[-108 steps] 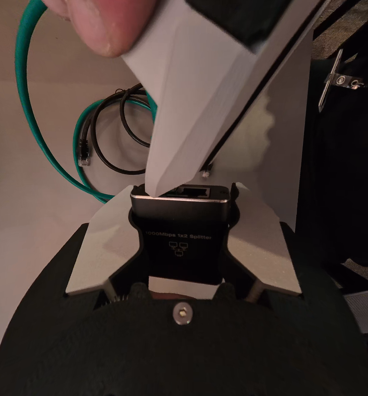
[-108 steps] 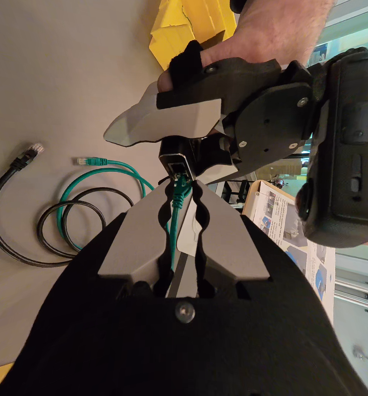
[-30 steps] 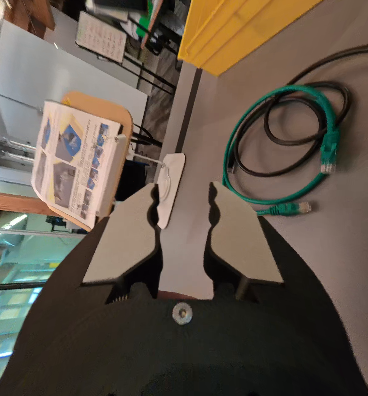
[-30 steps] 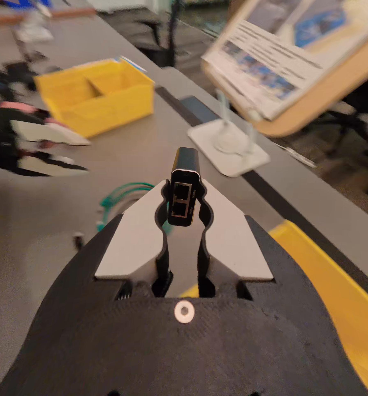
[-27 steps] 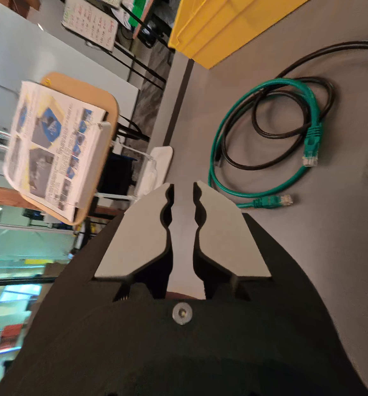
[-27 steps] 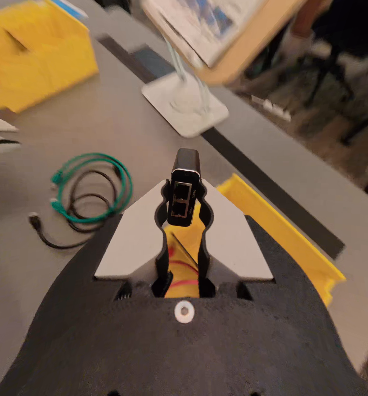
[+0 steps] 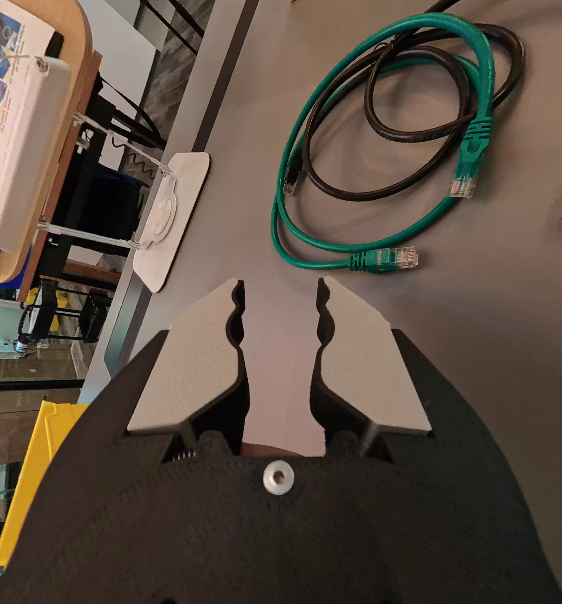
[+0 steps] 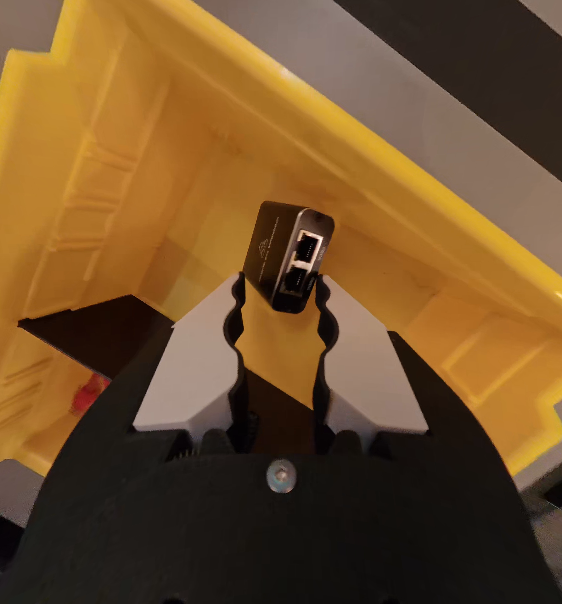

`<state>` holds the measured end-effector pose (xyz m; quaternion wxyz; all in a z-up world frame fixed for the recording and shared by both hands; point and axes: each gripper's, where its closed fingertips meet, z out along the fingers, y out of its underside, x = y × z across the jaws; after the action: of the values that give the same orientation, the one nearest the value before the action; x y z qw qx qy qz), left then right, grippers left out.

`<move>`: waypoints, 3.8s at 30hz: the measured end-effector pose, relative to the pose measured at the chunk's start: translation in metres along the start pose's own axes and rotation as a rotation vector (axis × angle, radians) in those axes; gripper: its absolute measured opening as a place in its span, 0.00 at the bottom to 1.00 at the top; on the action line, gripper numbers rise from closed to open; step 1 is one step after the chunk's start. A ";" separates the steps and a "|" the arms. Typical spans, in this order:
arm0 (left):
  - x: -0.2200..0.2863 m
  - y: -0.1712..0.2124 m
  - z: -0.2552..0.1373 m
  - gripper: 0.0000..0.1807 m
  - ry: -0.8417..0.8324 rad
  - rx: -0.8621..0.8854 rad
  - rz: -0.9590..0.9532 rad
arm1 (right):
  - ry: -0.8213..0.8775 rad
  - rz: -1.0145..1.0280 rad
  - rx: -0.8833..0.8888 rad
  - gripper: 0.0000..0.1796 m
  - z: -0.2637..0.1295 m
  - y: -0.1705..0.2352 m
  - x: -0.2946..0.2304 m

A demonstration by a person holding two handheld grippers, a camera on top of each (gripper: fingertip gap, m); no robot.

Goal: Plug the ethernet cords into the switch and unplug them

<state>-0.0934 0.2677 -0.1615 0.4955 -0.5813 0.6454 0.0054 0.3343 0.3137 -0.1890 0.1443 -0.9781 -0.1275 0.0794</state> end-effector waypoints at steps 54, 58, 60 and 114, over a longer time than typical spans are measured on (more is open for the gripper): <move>-0.034 0.055 -0.007 0.29 -0.096 -0.159 -0.366 | 0.215 -0.695 0.761 0.01 -0.208 -0.139 -0.334; -0.034 0.056 -0.009 0.29 -0.090 -0.152 -0.375 | 0.331 -0.653 0.926 0.02 -0.254 -0.153 -0.324; -0.031 0.058 -0.009 0.29 -0.083 -0.157 -0.371 | 0.365 -0.627 1.010 0.02 -0.282 -0.155 -0.321; -0.111 0.047 0.125 0.00 0.190 -0.187 -0.592 | 0.537 -0.289 1.573 0.01 -0.556 0.001 -0.219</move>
<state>-0.0688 0.4381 -0.1804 0.3576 -0.7846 0.4883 -0.1341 0.2321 0.1079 0.3625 0.8175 -0.5524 -0.1205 -0.1095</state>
